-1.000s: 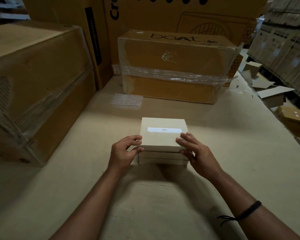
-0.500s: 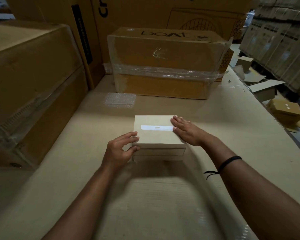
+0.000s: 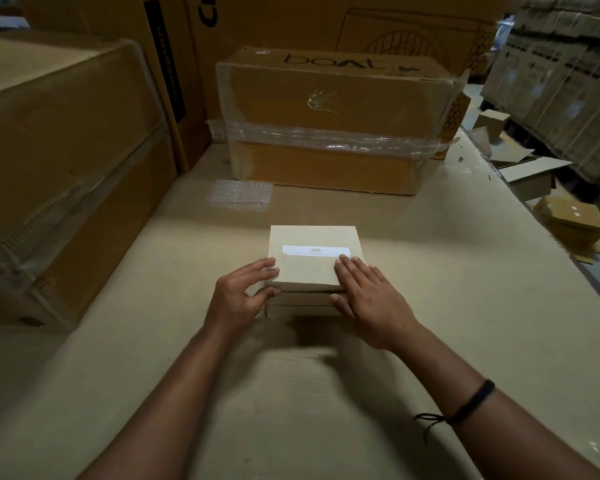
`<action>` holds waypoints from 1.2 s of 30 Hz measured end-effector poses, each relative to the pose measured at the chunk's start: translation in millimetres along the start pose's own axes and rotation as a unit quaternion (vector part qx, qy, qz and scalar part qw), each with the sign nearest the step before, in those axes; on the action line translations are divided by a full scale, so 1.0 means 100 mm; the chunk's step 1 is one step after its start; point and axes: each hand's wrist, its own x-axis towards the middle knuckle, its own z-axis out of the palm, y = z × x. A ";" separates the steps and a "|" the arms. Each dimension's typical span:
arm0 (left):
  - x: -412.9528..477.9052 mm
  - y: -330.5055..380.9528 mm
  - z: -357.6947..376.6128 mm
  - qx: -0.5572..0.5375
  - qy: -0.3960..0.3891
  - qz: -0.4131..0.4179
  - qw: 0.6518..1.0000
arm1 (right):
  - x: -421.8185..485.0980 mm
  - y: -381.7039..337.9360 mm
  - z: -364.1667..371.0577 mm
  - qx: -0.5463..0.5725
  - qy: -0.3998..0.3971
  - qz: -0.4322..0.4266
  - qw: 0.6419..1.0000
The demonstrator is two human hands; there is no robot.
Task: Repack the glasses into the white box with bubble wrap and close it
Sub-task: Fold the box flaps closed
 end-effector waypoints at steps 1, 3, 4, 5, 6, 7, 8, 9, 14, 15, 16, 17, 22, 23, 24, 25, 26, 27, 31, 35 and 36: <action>0.00 0.01 0.00 0.001 -0.002 -0.001 1.000 | 0.01 0.01 0.04 -0.002 0.007 0.001 1.000; -0.01 0.02 -0.01 0.000 -0.004 -0.001 1.000 | 0.01 0.02 0.08 -0.014 0.012 0.002 1.000; -0.02 0.02 -0.01 0.000 -0.003 -0.001 1.000 | 0.01 0.03 0.08 -0.024 0.012 0.004 1.000; -0.03 0.02 -0.02 0.002 0.000 -0.001 1.000 | 0.01 0.00 0.06 -0.032 0.012 0.002 0.999; -0.04 0.01 -0.03 0.003 0.005 -0.002 1.000 | 0.02 -0.05 0.03 -0.038 0.014 -0.006 0.999; -0.05 0.00 -0.04 0.005 0.010 -0.002 1.000 | 0.02 -0.14 0.00 -0.042 0.018 -0.018 0.999; -0.07 -0.01 -0.05 0.009 0.017 -0.001 1.000 | 0.01 -0.23 -0.01 -0.043 0.021 -0.034 0.998; -0.08 -0.02 -0.06 0.016 0.021 0.001 1.000 | 0.02 -0.33 -0.01 -0.042 0.025 -0.049 0.998; -0.09 -0.06 -0.09 0.026 0.014 0.010 1.000 | 0.04 -0.50 0.13 -0.011 0.050 -0.073 0.996; -0.08 -0.07 -0.08 0.025 0.012 0.010 1.000 | 0.04 -0.49 0.17 -0.018 0.046 -0.072 0.996; -0.08 -0.09 -0.08 0.023 0.010 0.010 1.000 | 0.03 -0.49 0.18 -0.023 0.047 -0.068 0.996; -0.08 -0.10 -0.08 0.020 0.006 0.007 1.000 | 0.02 -0.49 0.19 -0.029 0.049 -0.067 0.996; -0.13 -0.09 -0.08 -0.008 0.010 -0.033 0.999 | 0.14 -0.66 0.08 -0.033 0.033 -0.087 0.995; -0.14 -0.09 -0.08 -0.009 0.006 -0.042 0.999 | 0.17 -0.72 0.08 -0.033 0.029 -0.091 0.995; -0.15 -0.09 -0.08 -0.011 0.002 -0.051 0.999 | 0.20 -0.78 0.09 -0.027 0.024 -0.093 0.995; -0.15 -0.11 -0.08 -0.015 -0.001 -0.061 0.998 | 0.22 -0.84 0.12 -0.024 0.019 -0.092 0.995; -0.16 -0.12 -0.08 -0.022 -0.003 -0.072 0.997 | 0.22 -0.89 0.16 -0.034 0.016 -0.093 0.995; -0.16 -0.14 -0.07 -0.026 -0.006 -0.084 0.996 | 0.22 -0.91 0.21 -0.051 0.022 -0.090 0.994; -0.21 -0.20 -0.02 -0.031 -0.011 -0.131 0.991 | 0.23 -0.93 0.26 -0.044 0.022 -0.077 0.996; -0.19 -0.23 0.01 -0.052 -0.002 -0.164 0.985 | 0.26 -0.76 0.15 -0.047 0.012 -0.112 0.993; -0.18 -0.22 0.02 -0.055 0.001 -0.163 0.985 | 0.27 -0.71 0.11 -0.055 0.021 -0.104 0.993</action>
